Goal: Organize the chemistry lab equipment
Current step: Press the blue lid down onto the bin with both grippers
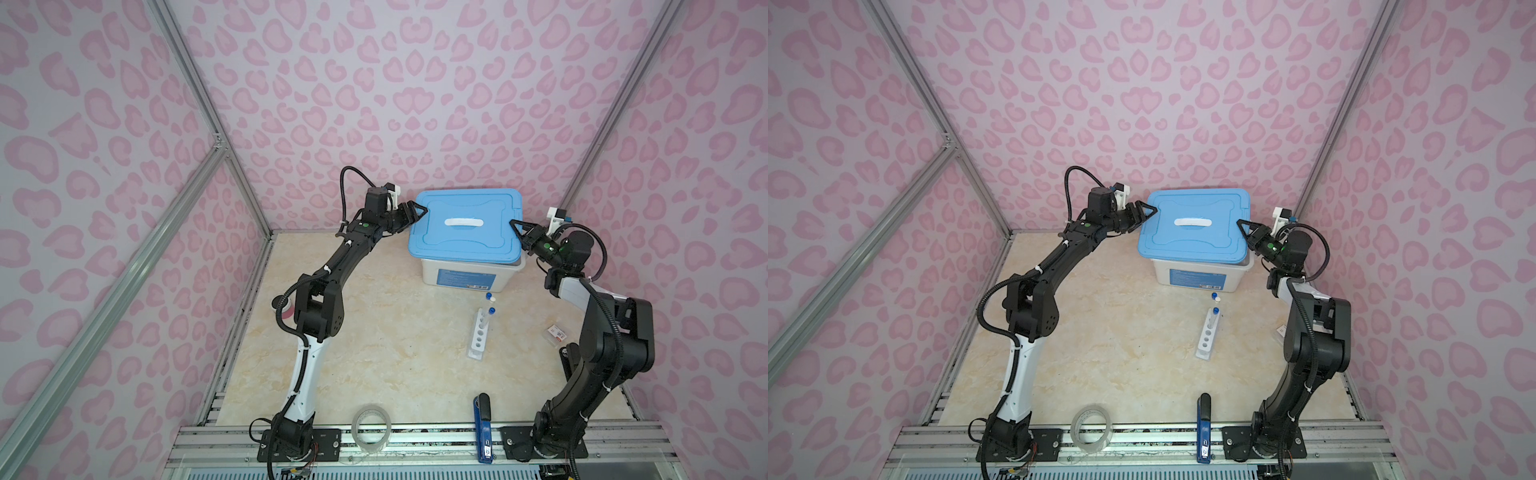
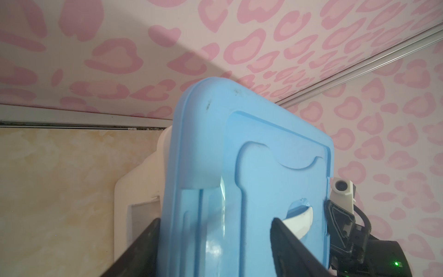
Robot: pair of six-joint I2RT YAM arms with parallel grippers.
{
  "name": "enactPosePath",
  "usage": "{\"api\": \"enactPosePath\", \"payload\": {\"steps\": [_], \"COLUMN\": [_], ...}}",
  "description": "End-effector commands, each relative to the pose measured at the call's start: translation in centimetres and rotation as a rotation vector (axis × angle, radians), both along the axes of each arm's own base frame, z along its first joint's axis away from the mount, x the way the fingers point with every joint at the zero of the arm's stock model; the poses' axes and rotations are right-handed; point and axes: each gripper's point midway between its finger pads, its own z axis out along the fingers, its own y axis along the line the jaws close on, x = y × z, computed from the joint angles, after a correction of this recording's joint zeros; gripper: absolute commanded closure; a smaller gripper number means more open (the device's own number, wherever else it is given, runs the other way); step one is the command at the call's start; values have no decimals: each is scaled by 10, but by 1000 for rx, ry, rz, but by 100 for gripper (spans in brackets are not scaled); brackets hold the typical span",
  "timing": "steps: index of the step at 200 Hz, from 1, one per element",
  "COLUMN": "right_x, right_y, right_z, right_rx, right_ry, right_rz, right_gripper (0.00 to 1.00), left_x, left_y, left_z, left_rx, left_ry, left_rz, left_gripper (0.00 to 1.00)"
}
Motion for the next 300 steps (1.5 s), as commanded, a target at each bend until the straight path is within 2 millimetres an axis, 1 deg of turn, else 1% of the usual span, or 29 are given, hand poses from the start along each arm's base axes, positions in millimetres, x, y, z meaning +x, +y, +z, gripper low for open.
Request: {"api": "enactPosePath", "payload": {"steps": [1,30,61,85,125,139,155,190,220,281,300], "right_x": [-4,-4,-4,-2,1,2,3,6,6,6,7], "right_y": [0,-3,-7,-10,-18,-21,-25,-29,-33,-42,-45], "right_z": [9,8,6,3,-5,-7,-7,-15,-21,-39,-40], "right_rx": [-12,-8,-8,-3,17,31,53,68,74,53,46], "right_ry": [-48,-41,-32,-22,-5,1,-5,19,39,114,123], "right_rz": [6,0,-10,-24,-55,-65,-77,-106,-134,-197,-216], "right_gripper": [77,77,77,77,77,77,77,76,75,74,74], "left_x": [0,-1,2,5,11,10,8,2,-4,-15,-18], "left_y": [0,0,5,14,35,38,38,35,34,29,26], "left_z": [28,32,34,36,42,42,40,38,41,46,50], "left_rx": [-16,-15,-11,-2,29,34,38,45,58,74,75], "left_ry": [-83,-92,-95,-98,-113,-114,-111,-109,-118,-135,-145], "left_rz": [-6,-2,10,27,73,76,70,52,40,12,7], "left_gripper": [26,23,22,21,18,18,17,17,17,18,17]}}
